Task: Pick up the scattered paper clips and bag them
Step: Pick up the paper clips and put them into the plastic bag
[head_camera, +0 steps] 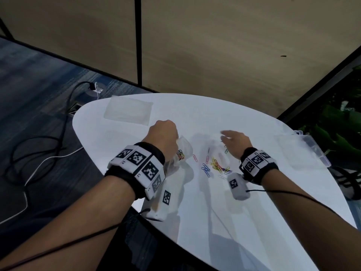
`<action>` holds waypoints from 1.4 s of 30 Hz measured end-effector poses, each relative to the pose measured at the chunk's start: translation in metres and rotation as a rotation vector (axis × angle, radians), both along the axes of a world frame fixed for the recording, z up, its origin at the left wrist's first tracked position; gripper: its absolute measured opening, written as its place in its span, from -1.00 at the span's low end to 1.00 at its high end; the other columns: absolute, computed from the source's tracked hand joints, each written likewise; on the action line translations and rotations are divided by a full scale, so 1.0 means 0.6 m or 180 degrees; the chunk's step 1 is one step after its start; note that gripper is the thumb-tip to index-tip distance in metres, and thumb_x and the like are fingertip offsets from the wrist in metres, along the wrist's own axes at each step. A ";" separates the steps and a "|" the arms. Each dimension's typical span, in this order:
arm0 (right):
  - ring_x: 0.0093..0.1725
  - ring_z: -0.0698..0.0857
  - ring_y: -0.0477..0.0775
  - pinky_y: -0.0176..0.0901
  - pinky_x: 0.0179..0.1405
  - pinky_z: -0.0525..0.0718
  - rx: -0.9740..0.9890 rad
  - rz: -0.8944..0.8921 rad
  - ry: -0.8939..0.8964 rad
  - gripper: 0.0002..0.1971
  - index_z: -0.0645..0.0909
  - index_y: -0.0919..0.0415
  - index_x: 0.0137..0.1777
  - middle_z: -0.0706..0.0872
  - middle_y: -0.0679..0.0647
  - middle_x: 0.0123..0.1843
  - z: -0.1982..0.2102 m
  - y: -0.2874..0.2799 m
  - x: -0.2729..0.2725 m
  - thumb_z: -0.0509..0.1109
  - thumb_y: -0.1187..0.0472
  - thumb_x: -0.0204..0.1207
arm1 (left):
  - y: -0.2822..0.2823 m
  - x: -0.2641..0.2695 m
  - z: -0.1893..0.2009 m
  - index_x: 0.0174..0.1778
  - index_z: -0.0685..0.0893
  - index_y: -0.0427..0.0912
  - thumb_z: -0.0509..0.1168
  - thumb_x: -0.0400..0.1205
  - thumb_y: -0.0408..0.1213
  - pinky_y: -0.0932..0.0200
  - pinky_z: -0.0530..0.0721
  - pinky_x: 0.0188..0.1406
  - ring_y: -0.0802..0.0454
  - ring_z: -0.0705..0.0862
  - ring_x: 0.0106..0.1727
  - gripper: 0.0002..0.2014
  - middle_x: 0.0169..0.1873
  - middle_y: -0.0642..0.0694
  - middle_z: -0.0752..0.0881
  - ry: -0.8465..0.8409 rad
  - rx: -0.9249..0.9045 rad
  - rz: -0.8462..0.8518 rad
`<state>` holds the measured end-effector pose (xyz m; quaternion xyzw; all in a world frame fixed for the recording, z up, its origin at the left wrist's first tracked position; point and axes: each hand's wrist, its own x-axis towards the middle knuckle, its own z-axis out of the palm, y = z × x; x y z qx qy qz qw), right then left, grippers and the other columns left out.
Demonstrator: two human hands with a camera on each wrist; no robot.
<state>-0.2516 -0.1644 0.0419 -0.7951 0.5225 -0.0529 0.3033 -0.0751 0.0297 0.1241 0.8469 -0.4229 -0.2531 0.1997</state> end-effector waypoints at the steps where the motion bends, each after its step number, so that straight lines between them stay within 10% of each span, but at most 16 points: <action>1: 0.56 0.45 0.15 -0.14 0.55 0.30 0.0023 -0.0017 0.0523 -0.58 0.47 0.13 0.53 0.48 0.12 0.58 -0.019 -0.016 -0.013 0.17 0.05 0.72 | 0.002 0.002 0.001 0.23 0.76 -0.27 0.25 0.67 -0.46 0.10 0.67 0.16 -0.22 0.72 0.21 -0.73 0.23 -0.26 0.71 -0.0016 0.0004 0.0009; 4: 0.64 0.20 0.29 0.08 0.61 0.23 0.0126 0.0403 0.1501 -0.52 0.26 0.33 0.59 0.21 0.30 0.65 -0.074 -0.030 -0.028 0.09 0.13 0.74 | 0.002 0.007 0.002 0.29 0.74 -0.23 0.29 0.67 -0.45 0.09 0.67 0.21 -0.22 0.70 0.25 -0.71 0.29 -0.26 0.68 -0.0050 0.0029 -0.0001; 10: 0.73 -0.03 0.23 0.03 0.66 0.03 0.0112 0.0793 0.1185 -0.40 -0.03 0.23 0.72 -0.08 0.27 0.75 -0.104 0.032 0.030 -0.06 -0.02 0.77 | -0.011 -0.002 -0.001 0.24 0.74 -0.27 0.26 0.67 -0.45 0.06 0.70 0.18 -0.25 0.71 0.19 -0.73 0.23 -0.28 0.68 -0.0077 0.0046 -0.0061; 18: 0.68 0.11 0.33 0.29 0.59 0.20 -0.1129 0.2812 0.1730 -0.43 0.03 0.31 0.69 -0.01 0.27 0.73 -0.112 0.119 -0.014 0.02 0.15 0.74 | -0.014 -0.004 -0.009 0.23 0.76 -0.17 0.29 0.63 -0.46 0.12 0.64 0.19 -0.17 0.69 0.27 -0.70 0.27 -0.23 0.69 -0.0022 -0.0079 -0.0020; 22: 0.72 -0.02 0.22 0.42 0.59 0.08 -0.1318 0.2556 0.2188 -0.39 -0.11 0.16 0.72 -0.14 0.05 0.76 -0.122 0.104 -0.076 -0.06 0.03 0.74 | -0.011 -0.005 -0.008 0.24 0.76 -0.15 0.29 0.63 -0.46 0.12 0.63 0.21 -0.17 0.68 0.28 -0.69 0.28 -0.23 0.67 -0.0030 -0.0063 -0.0047; 26: 0.59 0.34 0.38 0.27 0.43 0.52 -0.1002 0.2551 0.1856 -0.34 0.15 0.34 0.63 0.21 0.29 0.67 -0.143 0.073 -0.099 0.28 0.25 0.56 | -0.011 -0.009 -0.005 0.24 0.76 -0.16 0.29 0.63 -0.48 0.10 0.66 0.20 -0.19 0.70 0.25 -0.69 0.27 -0.23 0.68 -0.0033 -0.0028 -0.0098; 30: -0.26 0.76 0.30 -0.04 -0.41 0.72 -0.1169 0.2314 0.1638 -0.70 0.68 0.40 0.03 0.72 0.25 -0.02 -0.147 0.075 -0.079 0.52 0.47 0.27 | -0.010 -0.007 -0.004 0.25 0.76 -0.17 0.33 0.58 -0.52 0.08 0.69 0.23 -0.18 0.70 0.24 -0.65 0.27 -0.22 0.69 -0.0013 -0.0006 -0.0118; 36: 0.00 0.75 0.21 -0.13 0.08 0.68 -0.0875 0.1191 0.1245 -0.79 0.82 0.27 -0.04 0.79 0.16 0.00 -0.104 0.054 -0.057 0.33 0.32 0.54 | -0.008 -0.006 -0.005 0.25 0.75 -0.17 0.31 0.63 -0.48 0.10 0.66 0.21 -0.18 0.70 0.26 -0.69 0.28 -0.22 0.70 -0.0050 -0.0038 -0.0143; 42: -0.18 0.82 0.10 -0.20 0.00 0.79 0.1006 -0.0793 -0.0746 -0.89 0.83 0.29 -0.14 0.85 0.16 -0.22 -0.041 0.026 -0.042 0.64 0.35 0.33 | -0.013 -0.010 -0.007 0.25 0.75 -0.18 0.30 0.63 -0.48 0.09 0.68 0.20 -0.19 0.70 0.26 -0.69 0.27 -0.21 0.70 -0.0051 -0.0007 -0.0184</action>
